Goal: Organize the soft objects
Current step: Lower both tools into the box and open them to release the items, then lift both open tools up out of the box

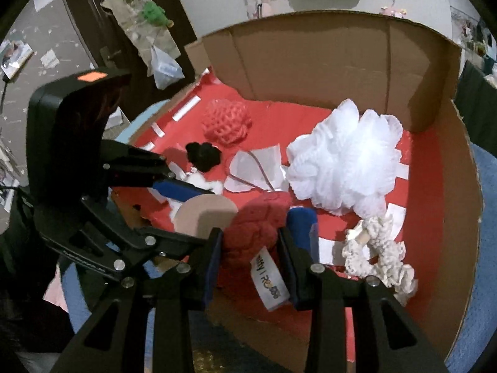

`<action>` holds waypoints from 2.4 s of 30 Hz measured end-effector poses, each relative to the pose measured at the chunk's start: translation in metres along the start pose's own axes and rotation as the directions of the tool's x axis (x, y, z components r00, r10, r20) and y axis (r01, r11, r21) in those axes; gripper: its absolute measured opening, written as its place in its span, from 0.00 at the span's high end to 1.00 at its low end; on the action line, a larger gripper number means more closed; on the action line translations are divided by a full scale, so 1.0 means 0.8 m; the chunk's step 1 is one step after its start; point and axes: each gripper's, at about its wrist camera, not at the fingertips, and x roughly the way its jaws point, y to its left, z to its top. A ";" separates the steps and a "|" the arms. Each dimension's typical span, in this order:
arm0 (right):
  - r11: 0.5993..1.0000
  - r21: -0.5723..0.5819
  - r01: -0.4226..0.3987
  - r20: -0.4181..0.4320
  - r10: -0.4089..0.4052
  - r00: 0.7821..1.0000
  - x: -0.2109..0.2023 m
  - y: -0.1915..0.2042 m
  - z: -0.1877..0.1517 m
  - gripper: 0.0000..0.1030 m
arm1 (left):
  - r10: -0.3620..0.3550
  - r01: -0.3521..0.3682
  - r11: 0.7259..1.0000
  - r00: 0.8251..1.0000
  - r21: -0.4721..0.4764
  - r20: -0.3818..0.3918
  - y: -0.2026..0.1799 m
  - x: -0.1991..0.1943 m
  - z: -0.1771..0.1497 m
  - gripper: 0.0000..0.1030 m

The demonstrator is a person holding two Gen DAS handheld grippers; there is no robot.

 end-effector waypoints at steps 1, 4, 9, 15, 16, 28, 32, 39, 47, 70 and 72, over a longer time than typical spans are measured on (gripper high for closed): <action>1.000 -0.002 0.004 -0.007 -0.004 1.000 0.002 0.000 0.000 0.63 | 0.002 -0.002 1.000 1.000 0.002 -0.003 0.000 0.002 0.002 0.55; 1.000 0.009 0.012 -0.026 -0.012 1.000 0.008 -0.004 0.003 0.63 | 0.016 -0.016 1.000 1.000 0.011 -0.014 -0.001 0.006 0.004 0.55; 0.999 -0.004 0.044 -0.033 -0.044 0.998 0.011 -0.005 0.003 0.63 | 0.060 -0.059 0.998 0.998 0.032 -0.029 -0.001 0.014 0.006 0.54; 0.996 -0.028 0.087 -0.036 -0.088 0.995 0.012 -0.003 0.008 0.63 | 0.081 -0.080 0.996 0.996 0.029 -0.023 0.015 0.007 0.008 0.54; 0.995 -0.034 0.091 -0.033 -0.093 0.995 0.012 -0.003 0.008 0.63 | 0.085 -0.084 0.996 0.996 0.031 -0.022 0.017 0.007 0.008 0.54; 0.994 -0.056 0.098 -0.023 -0.100 0.995 0.013 -0.002 0.009 0.60 | 0.094 -0.094 0.993 0.996 0.067 -0.004 -0.001 0.011 0.011 0.46; 0.992 -0.060 0.108 -0.020 -0.110 0.994 0.012 -0.002 0.008 0.48 | 0.109 -0.110 0.992 0.994 0.065 0.016 -0.004 0.009 0.012 0.35; 0.991 -0.054 0.120 -0.004 -0.121 0.993 0.003 -0.002 0.007 0.44 | 0.120 -0.122 0.991 0.992 0.048 0.040 0.001 -0.005 0.005 0.31; 0.982 -0.025 0.190 0.101 -0.186 0.977 -0.047 0.017 0.000 0.15 | 0.156 -0.146 0.987 0.969 -0.063 0.192 -0.004 -0.061 -0.010 0.11; 0.860 0.206 0.467 0.314 -0.510 0.801 -0.043 0.020 -0.029 0.00 | 0.532 -0.386 0.840 0.726 -0.382 0.437 -0.002 -0.097 -0.069 0.08; 0.859 0.226 0.459 0.326 -0.511 0.796 -0.045 0.019 -0.032 0.00 | 0.540 -0.385 0.833 0.719 -0.397 0.437 -0.002 -0.095 -0.072 0.08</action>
